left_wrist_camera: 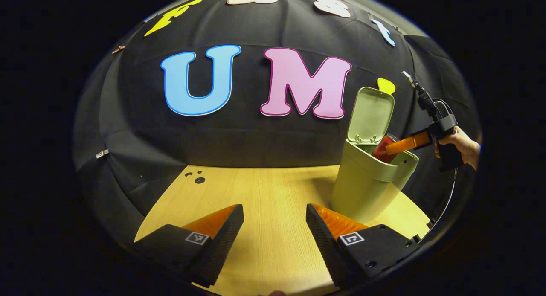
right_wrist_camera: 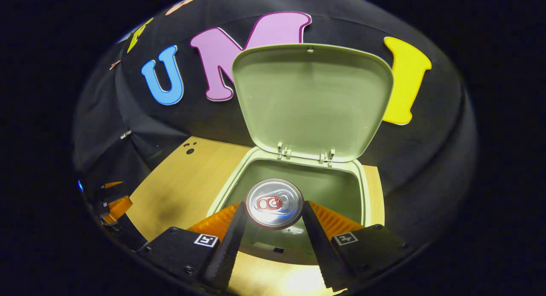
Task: Press the lid of the desktop garbage bin to open it, pick up the crumpled paper on the desktop and throw it into the bin, then pick up the pop can on the desktop and drop it into the bin, and finally close the garbage bin lid.
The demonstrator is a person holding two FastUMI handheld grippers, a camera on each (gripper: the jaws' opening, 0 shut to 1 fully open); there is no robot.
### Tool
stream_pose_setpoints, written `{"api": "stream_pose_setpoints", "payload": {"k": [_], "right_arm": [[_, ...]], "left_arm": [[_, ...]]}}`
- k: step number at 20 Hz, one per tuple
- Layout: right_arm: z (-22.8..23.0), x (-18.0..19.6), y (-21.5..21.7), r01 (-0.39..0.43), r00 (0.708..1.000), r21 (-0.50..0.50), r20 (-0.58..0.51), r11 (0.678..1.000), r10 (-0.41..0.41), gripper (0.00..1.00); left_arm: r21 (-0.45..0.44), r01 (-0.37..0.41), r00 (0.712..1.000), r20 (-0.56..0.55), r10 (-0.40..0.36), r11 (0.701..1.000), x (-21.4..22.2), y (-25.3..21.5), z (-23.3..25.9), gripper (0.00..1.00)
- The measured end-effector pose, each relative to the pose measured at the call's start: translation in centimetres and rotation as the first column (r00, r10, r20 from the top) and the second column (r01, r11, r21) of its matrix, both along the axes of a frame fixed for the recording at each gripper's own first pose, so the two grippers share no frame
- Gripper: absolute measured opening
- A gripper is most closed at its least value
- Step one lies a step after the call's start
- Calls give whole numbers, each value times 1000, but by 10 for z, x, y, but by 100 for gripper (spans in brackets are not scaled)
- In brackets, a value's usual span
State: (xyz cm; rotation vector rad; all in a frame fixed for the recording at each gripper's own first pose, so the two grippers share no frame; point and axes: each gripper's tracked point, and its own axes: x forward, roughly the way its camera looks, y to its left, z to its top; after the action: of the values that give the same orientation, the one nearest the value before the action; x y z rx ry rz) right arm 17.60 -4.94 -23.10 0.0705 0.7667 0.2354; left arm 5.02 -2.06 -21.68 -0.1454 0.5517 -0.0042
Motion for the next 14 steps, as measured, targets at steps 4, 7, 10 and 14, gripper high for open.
{"api": "stream_pose_setpoints", "payload": {"k": [4,7,10,14], "right_arm": [[-17,2,-1,-1,999,-26,-49,1000,0,83],[-28,0,-11,19,997,-45,-77,999,-22,84],[-35,-3,-14,25,994,-35,-102,999,-28,84],[-39,-6,-17,25,994,-34,-109,999,-28,84]], "left_arm": [[6,-13,1000,-10,13,1000,-2,2,-3,95],[6,-24,1000,-17,24,1000,-9,5,-4,95],[4,-29,999,-20,29,1000,-13,7,-3,95],[5,-26,1000,-17,26,1000,-16,6,-1,95]]}}
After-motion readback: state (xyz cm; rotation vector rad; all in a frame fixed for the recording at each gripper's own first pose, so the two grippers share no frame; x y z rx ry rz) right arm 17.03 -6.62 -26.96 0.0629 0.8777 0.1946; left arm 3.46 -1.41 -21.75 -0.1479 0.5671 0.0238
